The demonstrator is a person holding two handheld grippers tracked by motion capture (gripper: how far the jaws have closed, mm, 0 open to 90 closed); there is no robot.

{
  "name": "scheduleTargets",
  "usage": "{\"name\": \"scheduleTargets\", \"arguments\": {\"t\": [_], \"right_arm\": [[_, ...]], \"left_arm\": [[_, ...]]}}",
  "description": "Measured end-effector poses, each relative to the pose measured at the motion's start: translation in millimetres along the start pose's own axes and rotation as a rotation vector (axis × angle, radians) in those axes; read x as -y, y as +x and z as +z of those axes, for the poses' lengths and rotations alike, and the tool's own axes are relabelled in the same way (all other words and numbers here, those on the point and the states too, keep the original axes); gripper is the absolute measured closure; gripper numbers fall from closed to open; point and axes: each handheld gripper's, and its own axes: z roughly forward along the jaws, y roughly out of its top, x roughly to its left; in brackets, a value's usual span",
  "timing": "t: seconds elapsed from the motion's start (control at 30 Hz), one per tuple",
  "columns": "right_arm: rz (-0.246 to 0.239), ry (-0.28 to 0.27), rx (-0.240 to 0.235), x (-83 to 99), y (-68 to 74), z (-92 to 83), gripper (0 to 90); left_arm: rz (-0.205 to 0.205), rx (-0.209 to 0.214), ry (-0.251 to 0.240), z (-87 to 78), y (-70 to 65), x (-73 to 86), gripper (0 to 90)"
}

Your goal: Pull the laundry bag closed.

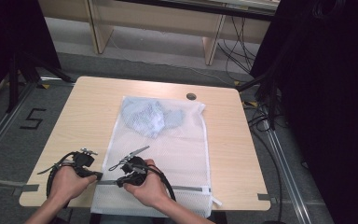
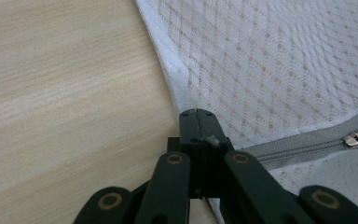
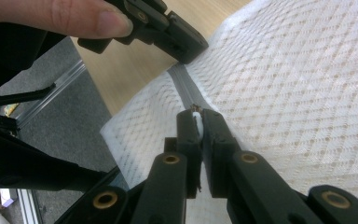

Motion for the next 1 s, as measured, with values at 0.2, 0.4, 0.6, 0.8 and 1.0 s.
{"name": "scheduleTargets", "arguments": {"t": [0.2, 0.4, 0.6, 0.8, 1.0], "right_arm": [[0.008, 0.004, -0.008, 1.6, -0.9, 0.0, 87.3], [0.005, 0.003, -0.002, 1.4, -1.3, -2.0, 87.2], [0.017, 0.006, -0.002, 3.1, -1.7, -3.6, 87.3], [0.020, 0.005, 0.001, 3.8, -2.7, -6.7, 87.3], [0.020, 0.007, 0.000, 5.0, -3.1, -8.6, 87.3]], "left_arm": [[-0.036, 0.002, 0.000, 0.1, -2.3, 0.6, 90.0], [-0.046, 0.005, -0.005, 0.4, -2.5, 0.9, 90.0], [-0.043, 0.004, -0.004, 0.3, -2.7, 0.9, 90.0], [-0.045, 0.002, 0.001, 0.1, -2.6, 0.6, 90.0], [-0.046, 0.004, -0.003, 0.3, -2.4, 0.8, 90.0]]}}
